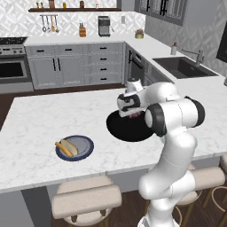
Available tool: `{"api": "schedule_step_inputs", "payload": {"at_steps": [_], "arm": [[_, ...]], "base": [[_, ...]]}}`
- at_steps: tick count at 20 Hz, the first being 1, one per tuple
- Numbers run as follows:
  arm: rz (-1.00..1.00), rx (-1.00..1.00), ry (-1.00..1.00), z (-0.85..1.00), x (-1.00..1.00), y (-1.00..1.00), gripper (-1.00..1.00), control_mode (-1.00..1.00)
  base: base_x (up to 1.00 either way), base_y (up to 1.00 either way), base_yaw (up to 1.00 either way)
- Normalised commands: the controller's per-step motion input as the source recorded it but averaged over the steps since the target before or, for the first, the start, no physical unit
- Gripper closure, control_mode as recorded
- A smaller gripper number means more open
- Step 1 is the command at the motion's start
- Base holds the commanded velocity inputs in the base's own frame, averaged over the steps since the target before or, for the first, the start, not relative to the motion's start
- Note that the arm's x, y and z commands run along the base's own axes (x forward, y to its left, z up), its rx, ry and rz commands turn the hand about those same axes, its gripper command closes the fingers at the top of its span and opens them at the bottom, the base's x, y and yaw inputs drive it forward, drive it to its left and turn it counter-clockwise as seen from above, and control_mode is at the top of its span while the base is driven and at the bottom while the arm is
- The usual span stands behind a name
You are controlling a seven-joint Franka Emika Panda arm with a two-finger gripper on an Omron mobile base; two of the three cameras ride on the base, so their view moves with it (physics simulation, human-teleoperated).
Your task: Place one bun and one sausage from the bowl on each plate.
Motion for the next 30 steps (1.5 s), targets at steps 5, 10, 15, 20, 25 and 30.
{"api": "schedule_step_inputs", "payload": {"at_steps": [5,10,15,20,25,30], "arm": [[0.0,0.08,-0.25,0.27,-0.5,1.0,1.0,-1.0],[0.03,0.19,-0.05,-0.04,-0.54,1.0,1.0,-1.0],[0.15,0.02,0.19,0.68,-0.72,1.0,1.0,-1.0],[0.24,-0.16,0.42,0.71,-0.71,1.0,1.0,-1.0],[0.21,-0.06,0.19,-0.45,-0.28,0.5,1.0,-1.0],[0.17,-0.1,0.2,-0.98,0.56,0.72,1.0,-1.0]], "base": [[0.0,0.0,0.0],[0.0,0.0,0.0],[0.0,0.0,0.0],[0.0,0.0,0.0],[0.0,0.0,0.0],[0.0,0.0,0.0]]}}
